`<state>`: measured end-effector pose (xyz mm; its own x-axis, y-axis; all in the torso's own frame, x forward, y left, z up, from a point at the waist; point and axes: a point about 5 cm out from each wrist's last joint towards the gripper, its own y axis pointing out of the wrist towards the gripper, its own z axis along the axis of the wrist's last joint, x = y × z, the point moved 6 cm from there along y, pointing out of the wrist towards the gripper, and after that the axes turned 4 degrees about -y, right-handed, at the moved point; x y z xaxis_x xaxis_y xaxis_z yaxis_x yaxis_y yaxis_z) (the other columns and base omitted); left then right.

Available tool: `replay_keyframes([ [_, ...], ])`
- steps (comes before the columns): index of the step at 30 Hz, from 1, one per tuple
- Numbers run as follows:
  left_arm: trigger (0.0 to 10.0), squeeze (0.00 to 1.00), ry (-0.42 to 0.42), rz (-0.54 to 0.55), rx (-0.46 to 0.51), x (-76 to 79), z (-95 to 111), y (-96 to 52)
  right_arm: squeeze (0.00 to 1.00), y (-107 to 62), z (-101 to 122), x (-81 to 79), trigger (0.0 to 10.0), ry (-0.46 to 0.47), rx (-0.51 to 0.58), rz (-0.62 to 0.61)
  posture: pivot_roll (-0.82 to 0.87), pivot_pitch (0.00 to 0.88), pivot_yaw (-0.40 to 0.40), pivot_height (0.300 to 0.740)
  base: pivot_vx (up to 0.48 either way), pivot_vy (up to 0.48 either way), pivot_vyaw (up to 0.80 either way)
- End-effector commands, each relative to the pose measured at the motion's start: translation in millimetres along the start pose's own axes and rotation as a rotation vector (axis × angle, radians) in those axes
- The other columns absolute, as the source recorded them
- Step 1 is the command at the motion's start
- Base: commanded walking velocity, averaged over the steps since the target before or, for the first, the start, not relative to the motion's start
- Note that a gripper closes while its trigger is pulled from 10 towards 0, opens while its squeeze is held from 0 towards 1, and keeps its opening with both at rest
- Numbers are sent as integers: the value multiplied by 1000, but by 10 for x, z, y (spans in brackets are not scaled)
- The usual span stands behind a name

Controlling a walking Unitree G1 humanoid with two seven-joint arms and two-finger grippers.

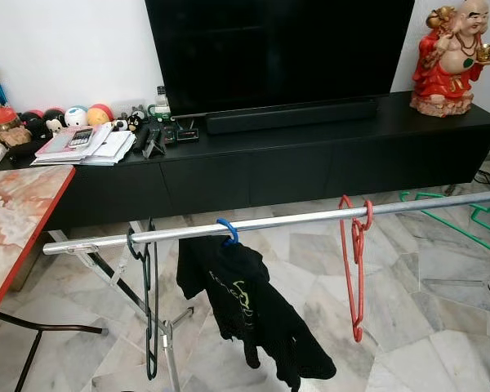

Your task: Hang hanger

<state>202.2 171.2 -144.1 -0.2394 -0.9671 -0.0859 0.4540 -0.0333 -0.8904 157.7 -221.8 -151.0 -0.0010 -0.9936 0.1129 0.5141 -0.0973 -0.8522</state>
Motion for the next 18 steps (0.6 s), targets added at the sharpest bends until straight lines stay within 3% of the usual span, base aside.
replay_keyframes([
  [1, 10000, 0, -6, 6, -22, -27, -56, -5, 0, 8, -17, -75, 10000, -4, -18, 9, -65, 14, 77, 740, -292, 0, 0],
  [18, 10000, 0, 5, 3, -22, -32, -51, -5, 0, 22, -2, -181, 10000, -19, -27, 26, -62, 10, 81, 740, -277, 0, 0],
])
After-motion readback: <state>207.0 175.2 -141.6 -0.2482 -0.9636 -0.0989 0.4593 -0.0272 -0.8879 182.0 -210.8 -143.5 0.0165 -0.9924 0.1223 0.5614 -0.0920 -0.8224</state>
